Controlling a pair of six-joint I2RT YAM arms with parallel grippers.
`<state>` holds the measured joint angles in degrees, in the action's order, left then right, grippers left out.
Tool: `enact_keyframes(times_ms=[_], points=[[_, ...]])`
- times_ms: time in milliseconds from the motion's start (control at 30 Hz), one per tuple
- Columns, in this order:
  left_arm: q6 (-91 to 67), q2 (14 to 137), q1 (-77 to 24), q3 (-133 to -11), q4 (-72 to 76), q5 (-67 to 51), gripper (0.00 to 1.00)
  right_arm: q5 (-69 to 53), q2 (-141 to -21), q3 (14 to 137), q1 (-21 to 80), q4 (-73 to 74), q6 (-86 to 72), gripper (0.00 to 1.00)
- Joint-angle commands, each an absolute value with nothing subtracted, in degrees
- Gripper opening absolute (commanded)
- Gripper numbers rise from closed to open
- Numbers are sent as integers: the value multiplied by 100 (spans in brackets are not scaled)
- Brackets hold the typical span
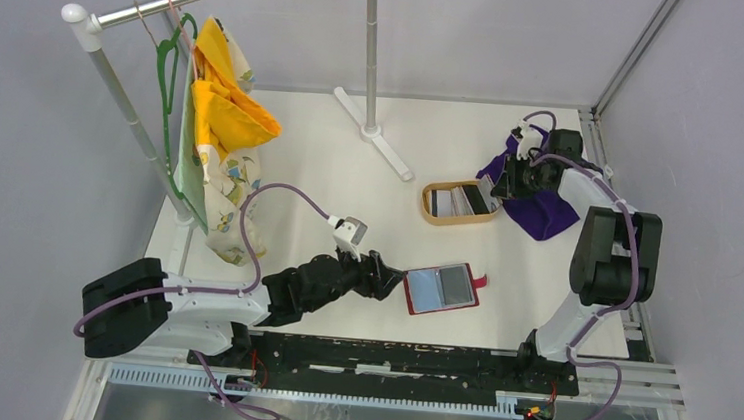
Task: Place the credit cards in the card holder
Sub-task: Pick up the credit card from the storage box.
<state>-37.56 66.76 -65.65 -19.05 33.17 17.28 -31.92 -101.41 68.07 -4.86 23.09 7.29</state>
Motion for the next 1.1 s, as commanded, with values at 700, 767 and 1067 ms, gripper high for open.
enact_keyframes(times_ms=[700, 767, 1067], points=[[-3968, 6669, -6572, -1995, 3630, 1662, 75, -3650, -9671, 7277, -229, 2373, 802, 0], [-3973, 6655, -6568, -1991, 3631, 1663, 75, -3917, -9664, 7186, -229, 2279, 648, 0], [-4010, 6729, -6575, -1995, 3718, 1655, 75, -5129, -9779, 6151, -27, 676, -885, 0]])
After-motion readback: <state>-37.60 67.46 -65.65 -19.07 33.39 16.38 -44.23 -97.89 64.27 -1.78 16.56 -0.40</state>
